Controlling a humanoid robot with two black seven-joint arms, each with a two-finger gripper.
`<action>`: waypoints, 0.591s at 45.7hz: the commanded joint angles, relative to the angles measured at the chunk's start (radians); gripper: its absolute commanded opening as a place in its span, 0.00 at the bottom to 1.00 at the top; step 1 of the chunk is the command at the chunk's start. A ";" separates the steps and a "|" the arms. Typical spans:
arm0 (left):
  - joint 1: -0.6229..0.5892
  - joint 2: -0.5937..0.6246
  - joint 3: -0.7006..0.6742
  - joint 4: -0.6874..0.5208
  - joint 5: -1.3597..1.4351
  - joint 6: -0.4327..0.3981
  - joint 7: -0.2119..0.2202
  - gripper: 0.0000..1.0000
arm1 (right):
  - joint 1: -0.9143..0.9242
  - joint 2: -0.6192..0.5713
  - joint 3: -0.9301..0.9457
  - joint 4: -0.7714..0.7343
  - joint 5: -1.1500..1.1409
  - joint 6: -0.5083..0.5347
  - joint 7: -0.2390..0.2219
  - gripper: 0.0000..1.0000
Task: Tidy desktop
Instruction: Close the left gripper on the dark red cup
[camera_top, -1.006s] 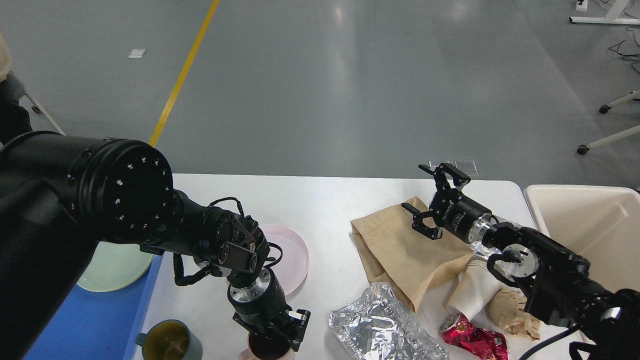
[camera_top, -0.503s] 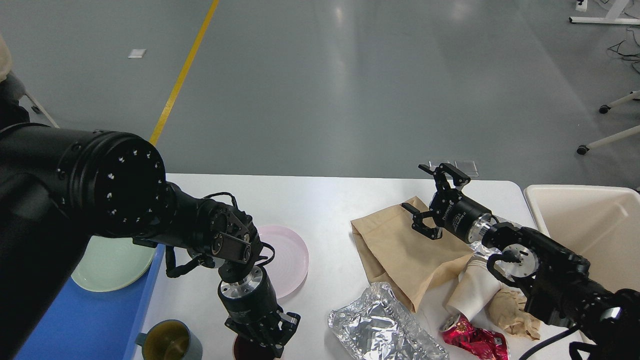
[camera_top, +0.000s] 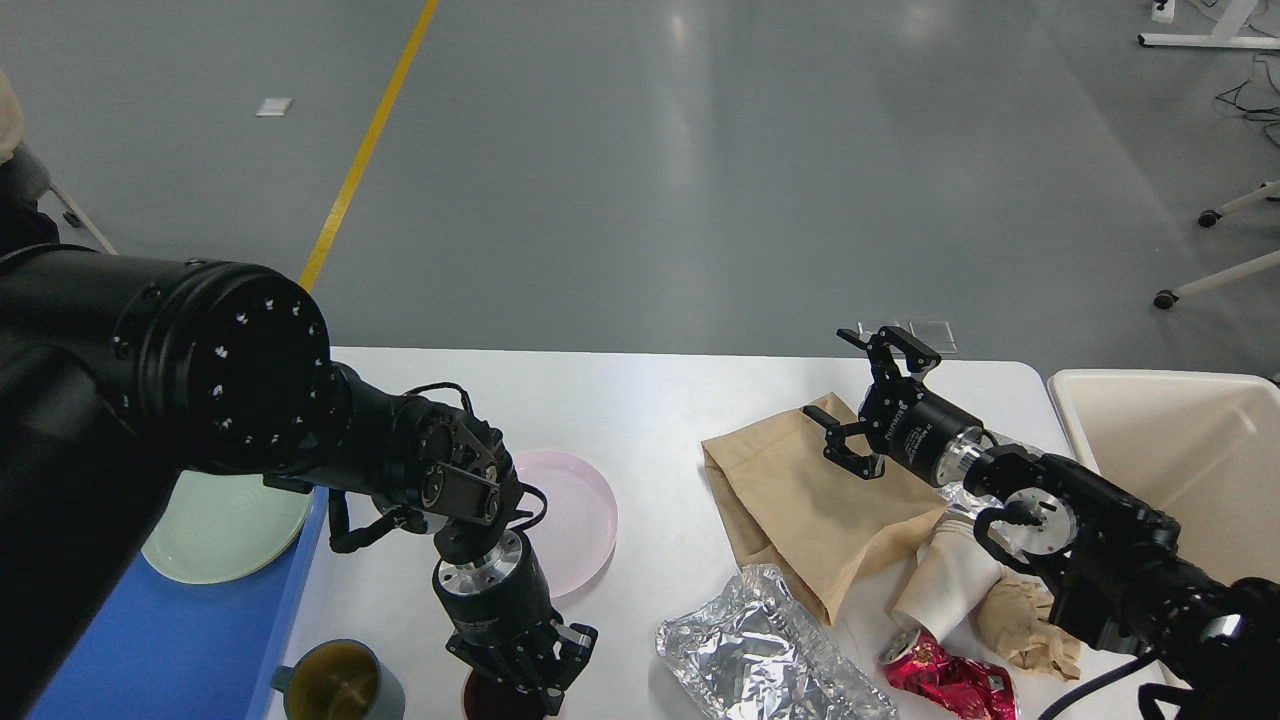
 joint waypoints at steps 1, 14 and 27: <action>-0.021 0.003 -0.013 0.001 -0.002 -0.010 -0.002 0.00 | 0.000 0.000 0.001 0.000 0.000 0.000 0.000 1.00; -0.065 0.019 -0.033 0.001 -0.007 -0.049 -0.003 0.00 | 0.000 0.000 0.001 0.000 0.000 0.000 0.000 1.00; -0.065 0.019 -0.033 0.001 -0.010 -0.060 -0.003 0.00 | 0.000 0.000 0.001 0.000 0.000 0.000 0.000 1.00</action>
